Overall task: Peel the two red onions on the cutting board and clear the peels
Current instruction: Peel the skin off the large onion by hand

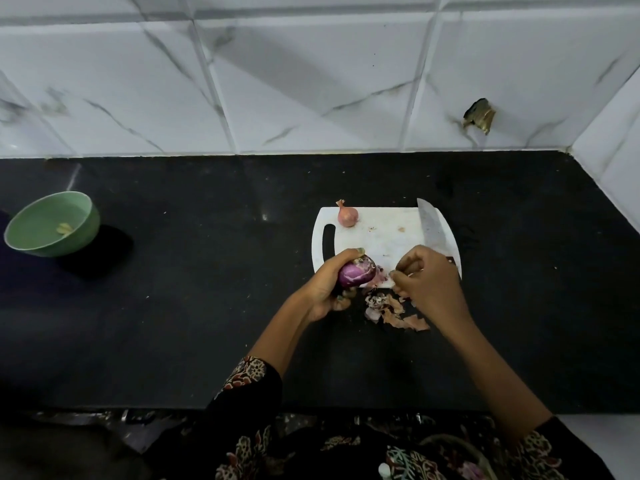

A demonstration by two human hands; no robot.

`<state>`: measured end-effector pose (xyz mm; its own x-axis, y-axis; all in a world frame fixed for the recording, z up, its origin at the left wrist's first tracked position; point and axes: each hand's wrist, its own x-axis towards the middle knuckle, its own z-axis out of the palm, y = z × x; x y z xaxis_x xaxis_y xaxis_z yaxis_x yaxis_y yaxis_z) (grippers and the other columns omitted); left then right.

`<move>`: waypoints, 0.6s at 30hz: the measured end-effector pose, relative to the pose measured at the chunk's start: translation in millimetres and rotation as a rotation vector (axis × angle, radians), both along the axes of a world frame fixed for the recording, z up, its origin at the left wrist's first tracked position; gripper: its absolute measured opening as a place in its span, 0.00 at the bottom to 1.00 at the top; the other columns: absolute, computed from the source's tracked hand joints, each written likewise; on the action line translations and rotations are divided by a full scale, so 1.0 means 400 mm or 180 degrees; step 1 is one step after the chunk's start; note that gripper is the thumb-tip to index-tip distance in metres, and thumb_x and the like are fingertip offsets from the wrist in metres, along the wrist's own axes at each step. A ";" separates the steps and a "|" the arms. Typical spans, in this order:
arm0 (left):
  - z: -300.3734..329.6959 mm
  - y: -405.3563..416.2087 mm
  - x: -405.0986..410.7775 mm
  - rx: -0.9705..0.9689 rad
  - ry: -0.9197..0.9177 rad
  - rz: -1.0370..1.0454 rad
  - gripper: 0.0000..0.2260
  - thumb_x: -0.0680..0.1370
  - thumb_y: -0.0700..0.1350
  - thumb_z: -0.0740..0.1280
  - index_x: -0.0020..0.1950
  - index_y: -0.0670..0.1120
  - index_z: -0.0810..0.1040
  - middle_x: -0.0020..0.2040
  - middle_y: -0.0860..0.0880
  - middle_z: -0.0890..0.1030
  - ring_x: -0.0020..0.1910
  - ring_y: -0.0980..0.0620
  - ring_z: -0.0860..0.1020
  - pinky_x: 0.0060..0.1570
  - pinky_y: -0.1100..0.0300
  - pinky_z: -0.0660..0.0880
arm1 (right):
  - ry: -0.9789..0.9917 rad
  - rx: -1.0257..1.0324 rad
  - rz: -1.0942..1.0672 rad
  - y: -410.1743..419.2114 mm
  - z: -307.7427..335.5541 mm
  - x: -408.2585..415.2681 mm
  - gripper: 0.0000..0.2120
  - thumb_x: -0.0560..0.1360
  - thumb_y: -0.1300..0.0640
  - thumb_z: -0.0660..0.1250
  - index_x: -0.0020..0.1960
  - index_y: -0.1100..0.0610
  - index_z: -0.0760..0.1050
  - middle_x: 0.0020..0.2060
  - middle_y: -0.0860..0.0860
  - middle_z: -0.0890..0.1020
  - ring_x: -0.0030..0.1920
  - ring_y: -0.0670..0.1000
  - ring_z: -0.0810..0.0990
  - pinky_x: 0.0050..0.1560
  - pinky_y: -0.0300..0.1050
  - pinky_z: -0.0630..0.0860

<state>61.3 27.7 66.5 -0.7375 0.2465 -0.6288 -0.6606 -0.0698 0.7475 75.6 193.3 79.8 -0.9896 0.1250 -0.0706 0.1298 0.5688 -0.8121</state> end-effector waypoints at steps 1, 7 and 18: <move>0.002 0.001 0.000 0.0012 0.0033 -0.0003 0.15 0.76 0.57 0.64 0.42 0.46 0.75 0.27 0.52 0.76 0.24 0.59 0.66 0.23 0.69 0.61 | -0.0022 0.0217 0.0068 -0.002 -0.008 0.000 0.07 0.71 0.62 0.71 0.38 0.56 0.74 0.35 0.53 0.81 0.36 0.51 0.81 0.39 0.44 0.77; -0.003 0.007 0.001 0.0081 0.0281 -0.0026 0.16 0.77 0.62 0.61 0.45 0.50 0.77 0.31 0.54 0.80 0.25 0.59 0.72 0.28 0.65 0.61 | 0.0072 0.0404 0.0424 -0.007 -0.005 0.007 0.07 0.76 0.60 0.65 0.50 0.59 0.81 0.42 0.49 0.81 0.45 0.48 0.78 0.43 0.38 0.70; 0.009 0.028 0.007 -0.0296 0.0977 0.0159 0.37 0.68 0.76 0.50 0.57 0.50 0.81 0.53 0.47 0.84 0.54 0.50 0.82 0.62 0.46 0.74 | 0.0193 -0.0368 0.0376 -0.041 0.054 0.023 0.14 0.65 0.54 0.77 0.47 0.55 0.76 0.39 0.45 0.81 0.38 0.41 0.80 0.34 0.28 0.73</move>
<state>64.0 39.0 70.0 -0.9059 0.1573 -0.3933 -0.4009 -0.0185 0.9160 84.7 176.9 101.2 -0.9998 0.0021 -0.0175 0.0164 0.4794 -0.8774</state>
